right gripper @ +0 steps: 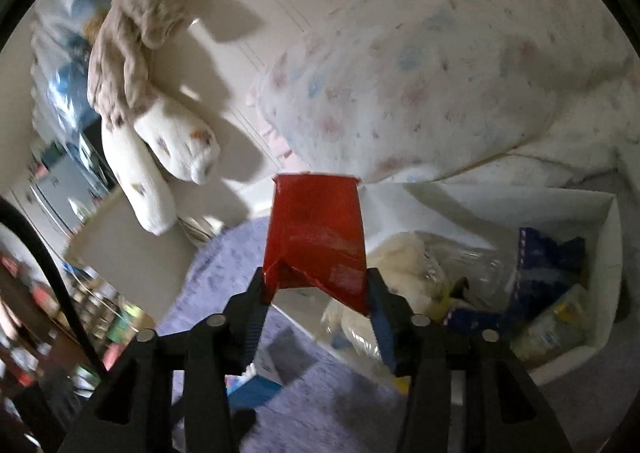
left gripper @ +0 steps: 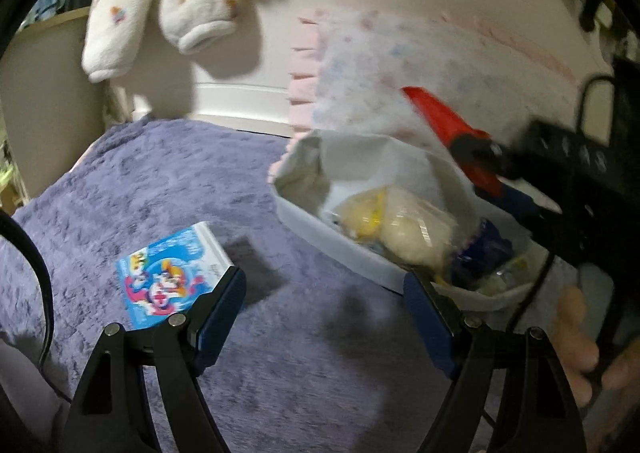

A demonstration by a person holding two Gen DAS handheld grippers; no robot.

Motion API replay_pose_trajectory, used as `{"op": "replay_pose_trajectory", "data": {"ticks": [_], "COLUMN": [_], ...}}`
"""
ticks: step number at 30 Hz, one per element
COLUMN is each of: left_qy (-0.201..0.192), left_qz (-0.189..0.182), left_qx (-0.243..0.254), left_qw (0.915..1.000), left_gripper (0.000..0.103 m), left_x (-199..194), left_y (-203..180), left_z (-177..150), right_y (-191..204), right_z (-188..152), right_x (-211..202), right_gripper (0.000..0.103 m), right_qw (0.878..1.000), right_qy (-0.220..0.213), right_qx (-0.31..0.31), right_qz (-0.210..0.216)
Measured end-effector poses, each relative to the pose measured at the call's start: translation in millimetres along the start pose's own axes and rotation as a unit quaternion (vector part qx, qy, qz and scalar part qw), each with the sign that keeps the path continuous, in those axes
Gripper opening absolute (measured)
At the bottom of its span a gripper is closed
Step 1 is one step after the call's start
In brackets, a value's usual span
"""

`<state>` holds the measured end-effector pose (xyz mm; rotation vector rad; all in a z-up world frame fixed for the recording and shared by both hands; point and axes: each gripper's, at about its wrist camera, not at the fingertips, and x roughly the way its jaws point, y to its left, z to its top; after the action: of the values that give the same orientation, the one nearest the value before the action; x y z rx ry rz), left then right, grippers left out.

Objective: Organize objects
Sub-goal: 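Carry the red packet into the white tray and release it, then grasp the blue printed box with the right gripper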

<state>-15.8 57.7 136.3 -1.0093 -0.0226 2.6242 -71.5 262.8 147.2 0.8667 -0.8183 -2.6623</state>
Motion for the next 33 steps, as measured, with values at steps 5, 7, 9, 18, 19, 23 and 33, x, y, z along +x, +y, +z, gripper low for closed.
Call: {"op": "replay_pose_trajectory", "data": {"ticks": [5,7,9,18,19,23,33], "left_qy": [-0.009,-0.007,-0.003,0.004,0.006,0.012,0.027], "left_qz": [0.036,0.039,0.031,0.036,0.037,0.039,0.033], "left_qx": [0.053,0.061,0.065,0.093,0.093,0.089,0.056], "left_qw": [0.9979,0.9973,0.9974,0.9950,0.9949,0.9952,0.9975], "left_gripper": [0.081,0.081,0.081,0.081,0.081,0.081,0.081], "left_x": [-0.7,1.4,3.3,7.6,7.9,11.3,16.5], "left_y": [-16.6,-20.2,-22.6,-31.0,-30.6,-27.1,-5.1], "left_z": [-4.7,-5.0,-6.0,-12.6,-13.5,-14.6,-14.5], "right_y": [-2.4,3.8,10.3,14.3,14.9,17.0,33.2], "right_z": [4.1,5.7,7.0,1.9,2.0,4.7,-10.3], "right_x": [-13.1,-20.7,-26.8,-10.9,-12.0,-19.7,1.0], "right_gripper": [0.054,0.060,0.060,0.060,0.060,0.060,0.060], "right_qw": [0.999,0.999,0.998,0.998,0.997,0.996,0.989], "right_qy": [-0.032,-0.048,-0.063,0.036,0.036,0.025,0.084], "right_qx": [0.018,-0.001,-0.023,-0.029,-0.031,-0.048,-0.107], "right_qz": [-0.003,0.001,-0.012,-0.050,-0.052,-0.067,-0.062]}}
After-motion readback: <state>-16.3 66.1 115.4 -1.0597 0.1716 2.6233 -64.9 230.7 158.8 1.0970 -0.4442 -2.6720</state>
